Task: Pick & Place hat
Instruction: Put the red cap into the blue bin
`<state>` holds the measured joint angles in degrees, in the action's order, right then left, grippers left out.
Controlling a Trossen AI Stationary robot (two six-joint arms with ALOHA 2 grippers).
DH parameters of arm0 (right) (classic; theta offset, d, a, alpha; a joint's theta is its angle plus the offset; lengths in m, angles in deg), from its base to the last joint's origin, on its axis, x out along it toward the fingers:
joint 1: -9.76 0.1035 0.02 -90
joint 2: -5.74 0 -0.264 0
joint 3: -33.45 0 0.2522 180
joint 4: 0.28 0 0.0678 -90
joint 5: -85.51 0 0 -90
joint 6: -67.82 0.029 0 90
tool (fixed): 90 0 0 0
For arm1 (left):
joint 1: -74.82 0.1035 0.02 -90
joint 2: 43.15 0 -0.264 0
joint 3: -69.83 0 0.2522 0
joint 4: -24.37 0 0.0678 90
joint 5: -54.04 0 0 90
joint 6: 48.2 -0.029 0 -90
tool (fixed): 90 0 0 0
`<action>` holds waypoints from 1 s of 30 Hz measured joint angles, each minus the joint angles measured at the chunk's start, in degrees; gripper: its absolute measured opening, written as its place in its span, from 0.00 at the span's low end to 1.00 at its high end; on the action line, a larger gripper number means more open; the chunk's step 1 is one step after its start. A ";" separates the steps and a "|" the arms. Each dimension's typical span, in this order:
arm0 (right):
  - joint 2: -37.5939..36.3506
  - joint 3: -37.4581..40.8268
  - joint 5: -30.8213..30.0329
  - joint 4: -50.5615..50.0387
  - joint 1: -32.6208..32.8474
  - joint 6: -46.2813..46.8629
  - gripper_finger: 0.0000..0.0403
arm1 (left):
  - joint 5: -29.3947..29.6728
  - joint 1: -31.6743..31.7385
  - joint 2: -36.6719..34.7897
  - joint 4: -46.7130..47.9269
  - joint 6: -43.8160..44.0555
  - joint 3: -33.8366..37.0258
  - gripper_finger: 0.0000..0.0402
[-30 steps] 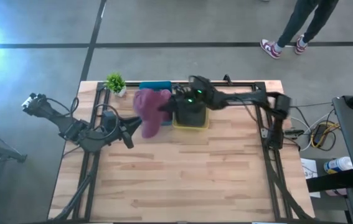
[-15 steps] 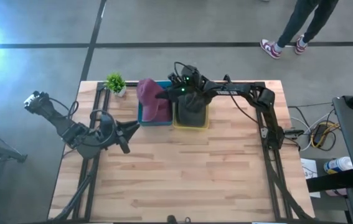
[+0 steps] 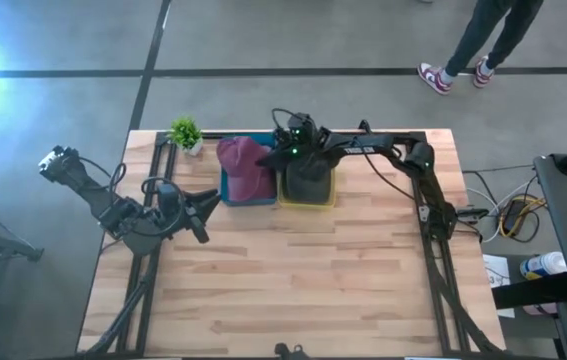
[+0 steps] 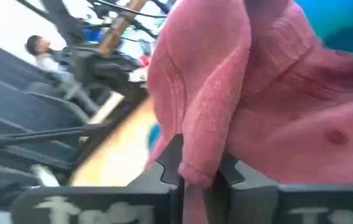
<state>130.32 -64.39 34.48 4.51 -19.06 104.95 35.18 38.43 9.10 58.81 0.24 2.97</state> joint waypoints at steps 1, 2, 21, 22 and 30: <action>0.30 0.08 -1.18 -0.13 0.21 -0.50 0.07 | 0.14 0.01 0.00 0.03 0.00 0.00 0.24; 0.26 0.05 -2.81 -0.88 0.36 -0.89 0.09 | 0.24 0.02 0.00 0.00 0.00 0.00 0.24; -1.00 -15.58 -30.09 -40.85 2.23 -19.83 0.22 | 1.57 0.02 0.00 0.86 0.00 0.00 0.24; -0.99 -17.01 -32.83 -42.67 2.62 -21.42 0.22 | 1.72 0.02 0.00 0.86 0.00 0.00 0.24; -0.82 -17.97 -40.44 -48.14 4.35 -29.24 0.28 | 4.00 0.02 -0.02 0.86 -0.13 0.00 0.24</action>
<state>129.50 -82.36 -5.96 -43.62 -14.70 75.72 39.18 38.46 9.07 59.67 0.11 2.97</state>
